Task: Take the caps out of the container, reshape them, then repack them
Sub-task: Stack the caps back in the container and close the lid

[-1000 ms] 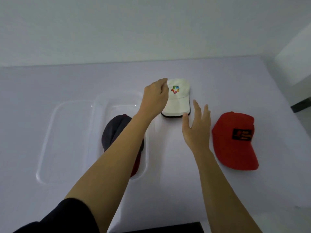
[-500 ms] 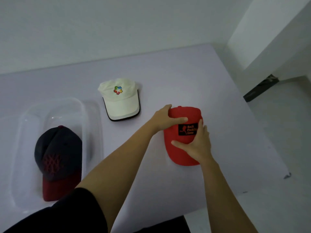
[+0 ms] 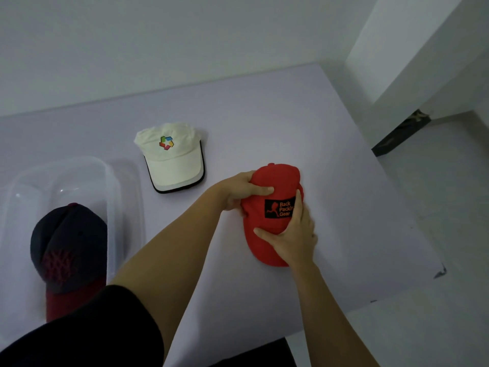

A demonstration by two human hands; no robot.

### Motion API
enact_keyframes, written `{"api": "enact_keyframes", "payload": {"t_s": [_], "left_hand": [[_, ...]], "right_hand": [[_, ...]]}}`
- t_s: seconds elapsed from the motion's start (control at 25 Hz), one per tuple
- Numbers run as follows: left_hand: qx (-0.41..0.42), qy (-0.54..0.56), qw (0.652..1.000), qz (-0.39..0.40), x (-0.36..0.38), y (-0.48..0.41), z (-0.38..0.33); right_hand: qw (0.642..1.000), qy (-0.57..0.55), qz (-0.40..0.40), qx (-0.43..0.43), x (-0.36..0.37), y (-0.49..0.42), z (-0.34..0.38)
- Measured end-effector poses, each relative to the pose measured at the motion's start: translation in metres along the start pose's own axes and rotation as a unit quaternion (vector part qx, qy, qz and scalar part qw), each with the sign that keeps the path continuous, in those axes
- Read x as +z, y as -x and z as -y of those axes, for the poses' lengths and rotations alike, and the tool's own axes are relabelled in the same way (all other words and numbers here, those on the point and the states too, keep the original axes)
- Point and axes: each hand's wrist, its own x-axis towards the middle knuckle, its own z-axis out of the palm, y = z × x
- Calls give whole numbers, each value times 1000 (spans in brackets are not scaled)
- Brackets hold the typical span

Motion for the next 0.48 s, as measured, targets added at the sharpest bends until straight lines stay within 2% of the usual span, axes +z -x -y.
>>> {"api": "enact_keyframes", "payload": {"t_s": [0.12, 0.28, 0.48], "left_hand": [[34, -18, 999, 12, -12, 20, -9], [97, -43, 994, -14, -58, 81, -26], [150, -79, 983, -72, -154, 196, -20]], "right_hand": [[999, 0, -47, -11, 1, 11, 19], [992, -10, -108, -64, 11, 30, 84], [979, -43, -112, -162, 50, 77, 193]]}}
